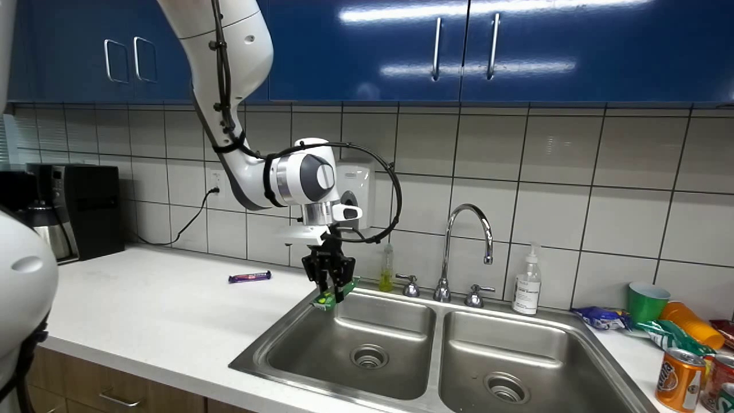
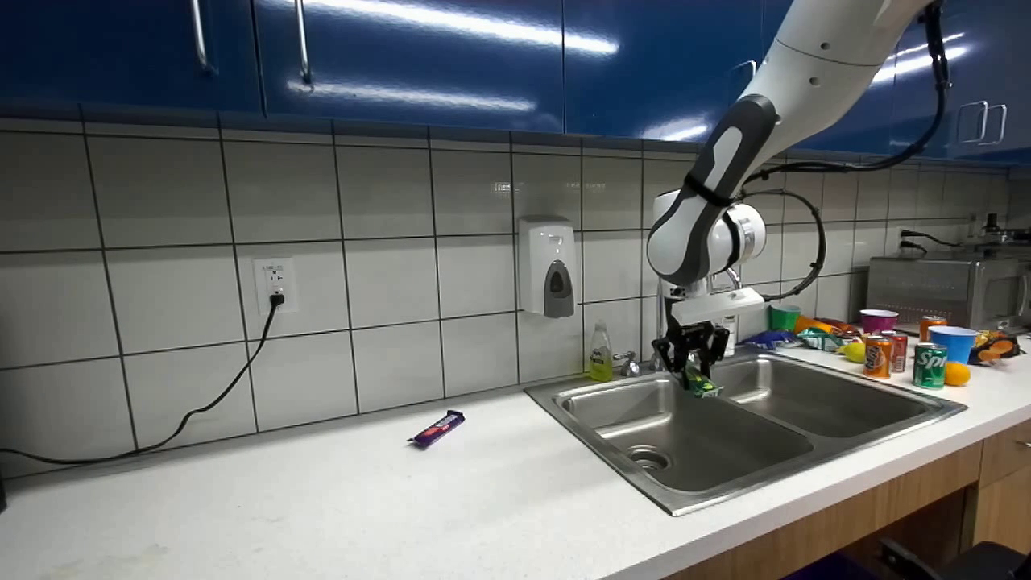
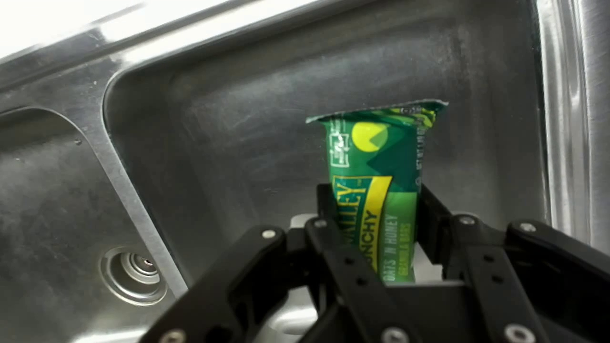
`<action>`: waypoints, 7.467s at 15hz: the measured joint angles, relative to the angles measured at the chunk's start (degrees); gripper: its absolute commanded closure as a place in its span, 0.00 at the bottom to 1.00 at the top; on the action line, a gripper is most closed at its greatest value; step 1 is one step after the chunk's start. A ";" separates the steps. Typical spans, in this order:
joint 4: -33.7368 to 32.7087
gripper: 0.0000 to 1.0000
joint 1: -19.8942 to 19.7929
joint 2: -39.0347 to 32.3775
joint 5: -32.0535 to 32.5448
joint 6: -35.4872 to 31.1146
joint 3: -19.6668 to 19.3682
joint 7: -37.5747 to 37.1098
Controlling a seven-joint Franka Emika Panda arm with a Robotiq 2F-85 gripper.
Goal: Put the green lunch bar inside the sink on the left
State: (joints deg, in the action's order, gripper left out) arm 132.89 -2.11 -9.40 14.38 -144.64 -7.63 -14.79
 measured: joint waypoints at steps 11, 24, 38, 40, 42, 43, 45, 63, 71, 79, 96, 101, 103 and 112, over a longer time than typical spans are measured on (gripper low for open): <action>0.01 0.58 0.00 -0.37 -0.02 -0.05 0.00 -0.04; -0.95 0.83 1.88 -4.50 -0.02 -3.32 0.16 -4.08; -10.94 0.83 6.05 -20.03 -0.53 -7.25 -5.31 -11.25; -11.68 0.83 6.06 -21.58 -1.21 -7.29 -5.74 -11.27; -12.23 0.83 6.06 -22.95 -2.08 -7.32 -5.95 -11.27; -12.48 0.83 6.06 -23.58 -2.54 -7.33 -6.01 -11.27; -12.97 0.83 6.06 -24.85 -3.62 -7.34 -6.03 -11.27; -19.38 0.83 5.88 -36.53 -10.60 -8.78 -6.55 -11.27; -24.66 0.77 5.69 -42.15 -12.55 -8.94 -6.56 -11.23; -27.04 0.00 5.88 -43.01 -12.69 -8.76 -7.57 -11.21; -10.44 0.00 10.91 -17.83 -5.06 -3.85 -10.87 -6.86; -3.93 0.00 10.91 -9.43 -1.48 -3.12 -10.55 -6.12; -1.09 0.00 10.84 -6.12 -0.02 -2.35 -10.39 -6.12; 11.80 0.00 7.38 10.57 6.04 3.12 -5.63 -7.42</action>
State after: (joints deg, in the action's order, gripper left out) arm 144.69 5.27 1.16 20.41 -141.53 -13.26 -22.21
